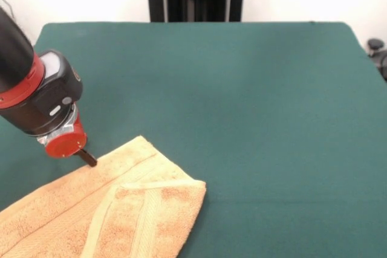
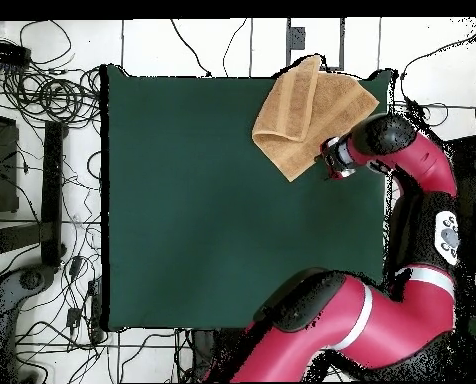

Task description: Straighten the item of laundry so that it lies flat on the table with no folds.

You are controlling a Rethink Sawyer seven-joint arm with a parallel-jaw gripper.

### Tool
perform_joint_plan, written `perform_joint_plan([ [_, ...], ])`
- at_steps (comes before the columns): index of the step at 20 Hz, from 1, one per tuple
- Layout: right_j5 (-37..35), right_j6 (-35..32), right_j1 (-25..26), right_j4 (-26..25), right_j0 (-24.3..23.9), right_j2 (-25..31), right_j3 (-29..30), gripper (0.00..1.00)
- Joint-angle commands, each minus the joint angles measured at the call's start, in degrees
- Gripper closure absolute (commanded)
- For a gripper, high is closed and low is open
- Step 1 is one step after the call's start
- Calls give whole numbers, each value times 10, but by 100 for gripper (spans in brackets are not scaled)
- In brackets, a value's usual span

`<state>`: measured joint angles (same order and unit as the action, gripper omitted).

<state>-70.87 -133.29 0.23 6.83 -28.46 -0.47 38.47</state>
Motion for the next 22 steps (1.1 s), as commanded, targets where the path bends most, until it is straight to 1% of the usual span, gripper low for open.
perform_joint_plan([
  [1, -61, 52, 69, -16, 11, 48, 35, 0],
  [6, -79, 34, 65, -10, 14, 47, 39, 0],
  [10, -113, -1, 65, 16, 14, 58, 50, 0],
  [14, -113, -5, 67, 27, 15, 68, 58, 0],
  [18, -93, -6, 71, 32, 17, 69, 69, 0],
  [22, -97, -5, 89, 37, 19, 67, 49, 0],
])
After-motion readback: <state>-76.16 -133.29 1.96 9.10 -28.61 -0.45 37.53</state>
